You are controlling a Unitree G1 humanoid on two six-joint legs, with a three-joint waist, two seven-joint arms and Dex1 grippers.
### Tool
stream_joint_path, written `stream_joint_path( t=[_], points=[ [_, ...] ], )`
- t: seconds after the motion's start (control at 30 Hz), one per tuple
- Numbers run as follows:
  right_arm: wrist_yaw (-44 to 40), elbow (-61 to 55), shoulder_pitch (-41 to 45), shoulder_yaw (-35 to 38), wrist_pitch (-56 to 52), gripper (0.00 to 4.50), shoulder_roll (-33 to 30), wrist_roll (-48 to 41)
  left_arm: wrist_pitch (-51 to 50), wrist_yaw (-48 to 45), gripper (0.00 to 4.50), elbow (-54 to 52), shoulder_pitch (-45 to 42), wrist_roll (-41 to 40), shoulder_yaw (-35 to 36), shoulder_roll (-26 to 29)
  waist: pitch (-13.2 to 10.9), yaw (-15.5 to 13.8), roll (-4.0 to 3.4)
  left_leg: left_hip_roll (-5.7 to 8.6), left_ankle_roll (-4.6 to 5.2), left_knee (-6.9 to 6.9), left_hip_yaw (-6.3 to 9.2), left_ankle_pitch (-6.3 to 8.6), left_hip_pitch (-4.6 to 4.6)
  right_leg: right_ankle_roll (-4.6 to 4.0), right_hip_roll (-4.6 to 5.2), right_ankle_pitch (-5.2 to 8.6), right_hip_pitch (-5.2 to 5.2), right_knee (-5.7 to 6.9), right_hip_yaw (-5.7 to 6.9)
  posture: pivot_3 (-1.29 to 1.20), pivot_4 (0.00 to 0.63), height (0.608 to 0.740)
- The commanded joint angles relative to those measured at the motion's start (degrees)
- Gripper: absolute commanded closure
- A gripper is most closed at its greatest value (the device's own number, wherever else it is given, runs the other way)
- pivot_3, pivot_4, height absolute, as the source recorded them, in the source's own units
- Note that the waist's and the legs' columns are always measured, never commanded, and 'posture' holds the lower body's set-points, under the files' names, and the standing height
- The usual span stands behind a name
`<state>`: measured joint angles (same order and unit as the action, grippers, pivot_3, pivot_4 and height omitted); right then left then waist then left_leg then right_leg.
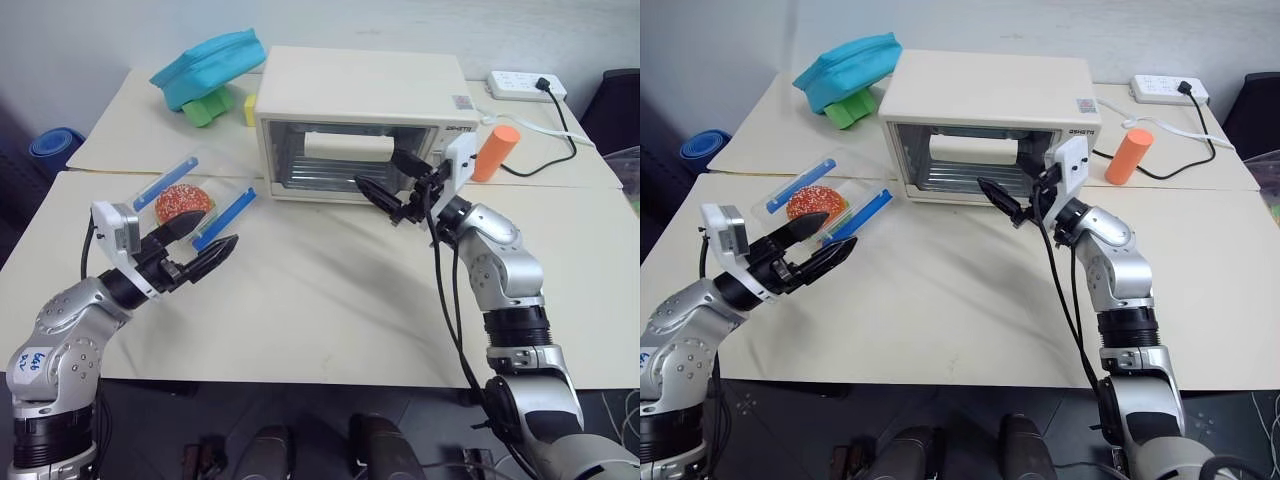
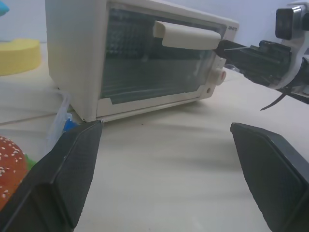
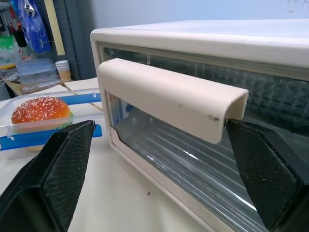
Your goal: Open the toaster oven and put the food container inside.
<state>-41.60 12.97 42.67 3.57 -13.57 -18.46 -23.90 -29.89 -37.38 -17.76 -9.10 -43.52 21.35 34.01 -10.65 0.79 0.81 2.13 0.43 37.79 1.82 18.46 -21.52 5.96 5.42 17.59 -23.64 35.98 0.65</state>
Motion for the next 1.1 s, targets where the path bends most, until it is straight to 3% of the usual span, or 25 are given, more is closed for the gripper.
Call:
stream_joint_path(
  t=[0.03, 0.33, 0.47, 0.67, 0.83, 0.87, 1.1],
  points=[
    [-1.9, -2.8, -0.2, -0.2, 1.7, 0.01, 0.5, -0.6, 0.8, 0.3, 0.00, -2.5, 0.7, -0.4, 0.3, -0.4, 0.0, 0.1, 0.00, 0.00, 0.00, 0.00, 0.00, 0.00, 0.00, 0.00, 0.00, 0.00, 0.00, 0.00, 0.00, 0.00, 0.150, 0.740],
    [-9.6, -13.6, -11.8, -5.7, 2.7, 0.01, -3.3, 1.5, 0.7, 0.2, 0.00, 1.9, -3.5, 0.9, -0.2, 0.7, 0.0, 0.7, 0.00, -0.02, -0.06, 0.10, -0.02, -0.05, 0.03, 0.00, -0.02, 0.00, -0.01, 0.01, -0.04, 0.00, 0.150, 0.740],
    [-10.1, -14.7, -14.7, -6.9, 4.4, 0.00, -3.6, 3.1, 1.1, 0.7, 0.83, 7.1, -9.5, 1.6, -0.3, 0.3, 0.0, 0.9, 0.00, -0.03, -0.10, 0.13, -0.07, -0.08, 0.07, 0.00, -0.05, 0.00, -0.02, 0.05, -0.09, 0.00, 0.150, 0.740],
    [-9.7, -13.7, -14.5, -7.3, 6.1, 0.00, -3.1, 4.4, 6.6, -3.9, 2.72, 21.0, -20.3, 9.7, -5.4, 2.4, 0.0, 0.8, 0.00, -0.09, -0.22, 0.15, -0.12, -0.17, 0.15, 0.01, -0.14, 0.00, -0.04, 0.18, -0.09, 0.00, 0.150, 0.740],
    [-9.7, -12.5, -14.3, -7.3, 7.6, 0.00, -3.1, 5.1, 13.3, -8.5, 4.30, 35.5, -32.0, 15.4, -10.7, -0.4, 0.0, 0.8, 0.01, -0.06, -0.23, 0.17, -0.14, -0.18, 0.14, 0.01, -0.13, 0.00, -0.05, 0.20, 0.10, 0.00, 0.150, 0.740],
    [-9.6, -12.4, -14.5, -7.2, 7.7, 0.00, -3.1, 5.3, 14.4, -9.5, 4.46, 37.9, -33.7, 16.3, -11.7, -1.2, 0.0, 0.8, 0.01, -0.05, -0.23, 0.17, -0.14, -0.17, 0.14, 0.01, -0.13, 0.00, -0.05, 0.20, 0.19, 0.00, 0.150, 0.740],
    [-8.4, -17.1, -20.4, -6.0, 7.4, 0.00, -4.9, 5.4, 18.7, -14.6, 4.46, 42.7, -36.1, 21.1, -16.3, -3.6, 0.0, 0.7, 0.01, -0.07, -0.20, 0.13, -0.23, -0.15, 0.08, 0.02, -0.13, -0.01, -0.15, 0.47, 0.30, 0.00, 0.150, 0.740]
  ],
)
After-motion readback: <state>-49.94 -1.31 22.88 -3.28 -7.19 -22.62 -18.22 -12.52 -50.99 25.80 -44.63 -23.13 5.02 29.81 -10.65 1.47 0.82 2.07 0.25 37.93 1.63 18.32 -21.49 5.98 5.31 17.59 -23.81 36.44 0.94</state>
